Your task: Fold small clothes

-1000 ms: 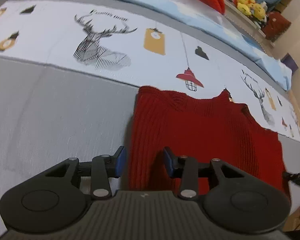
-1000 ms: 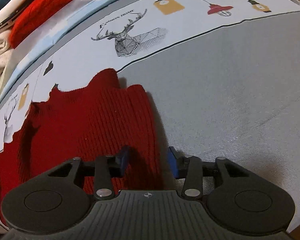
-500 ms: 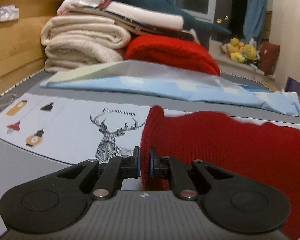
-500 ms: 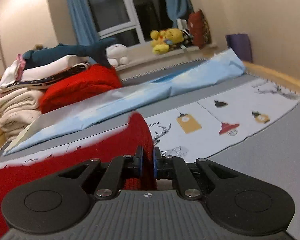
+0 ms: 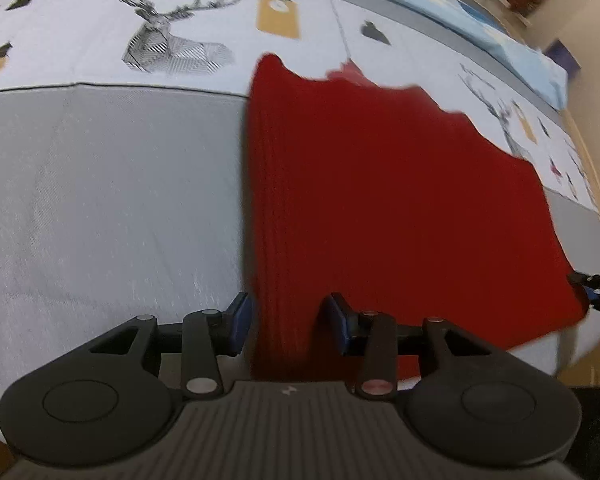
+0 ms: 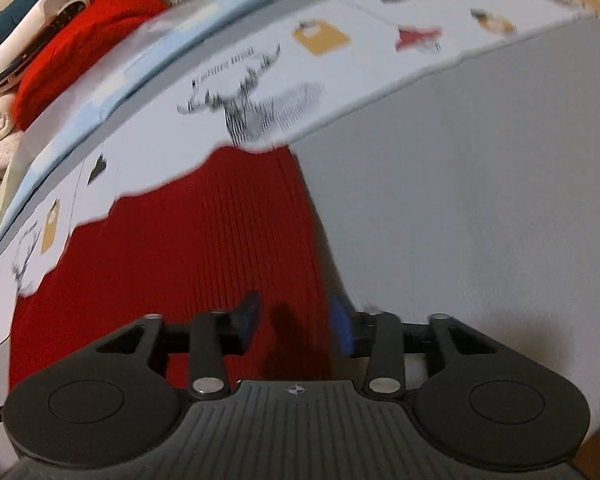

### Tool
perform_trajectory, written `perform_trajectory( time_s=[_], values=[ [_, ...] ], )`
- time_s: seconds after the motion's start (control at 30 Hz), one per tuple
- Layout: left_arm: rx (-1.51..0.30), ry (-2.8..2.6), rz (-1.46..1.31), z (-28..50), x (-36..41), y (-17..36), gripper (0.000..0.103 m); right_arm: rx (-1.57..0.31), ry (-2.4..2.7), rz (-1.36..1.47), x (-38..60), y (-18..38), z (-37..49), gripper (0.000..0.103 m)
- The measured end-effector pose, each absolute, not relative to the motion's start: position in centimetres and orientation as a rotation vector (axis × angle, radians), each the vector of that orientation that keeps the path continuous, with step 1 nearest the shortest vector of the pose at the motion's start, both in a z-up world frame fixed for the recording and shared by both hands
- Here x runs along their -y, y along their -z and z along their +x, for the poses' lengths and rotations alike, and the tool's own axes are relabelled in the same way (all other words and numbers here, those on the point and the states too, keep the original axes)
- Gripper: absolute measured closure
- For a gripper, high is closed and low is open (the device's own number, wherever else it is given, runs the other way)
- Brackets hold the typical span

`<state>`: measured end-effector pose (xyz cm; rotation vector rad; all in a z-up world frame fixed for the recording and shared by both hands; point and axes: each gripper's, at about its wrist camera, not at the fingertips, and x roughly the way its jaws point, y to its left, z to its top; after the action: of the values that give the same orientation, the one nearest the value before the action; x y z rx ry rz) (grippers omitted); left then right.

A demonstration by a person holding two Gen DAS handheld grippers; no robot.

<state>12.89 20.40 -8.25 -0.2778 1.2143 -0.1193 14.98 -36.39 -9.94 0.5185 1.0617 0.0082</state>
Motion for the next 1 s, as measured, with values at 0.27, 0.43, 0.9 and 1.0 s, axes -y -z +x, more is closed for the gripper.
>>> perform_trajectory(
  time_s=[0.27,0.43,0.9,1.0],
  values=[
    [-1.079,0.137,-0.251,10.3,-20.8,5.0,0.091,-1.117,-0.142,0.464,36.4,9.2,10.5,0.088],
    [-1.140,0.067,-0.257,9.0,-21.9,5.1,0.091,-0.784,-0.189,0.502,37.3,3.8,8.5,0.090],
    [-1.168,0.133,-0.115,9.5,-19.1,4.9,0.083,-1.078,-0.107,0.281,35.8,7.1,9.4,0.086],
    [-1.315,0.074,0.024,10.1,-17.6,7.9,0.082,-1.128,-0.122,0.259,35.7,8.5,9.9,0.086]
  ],
)
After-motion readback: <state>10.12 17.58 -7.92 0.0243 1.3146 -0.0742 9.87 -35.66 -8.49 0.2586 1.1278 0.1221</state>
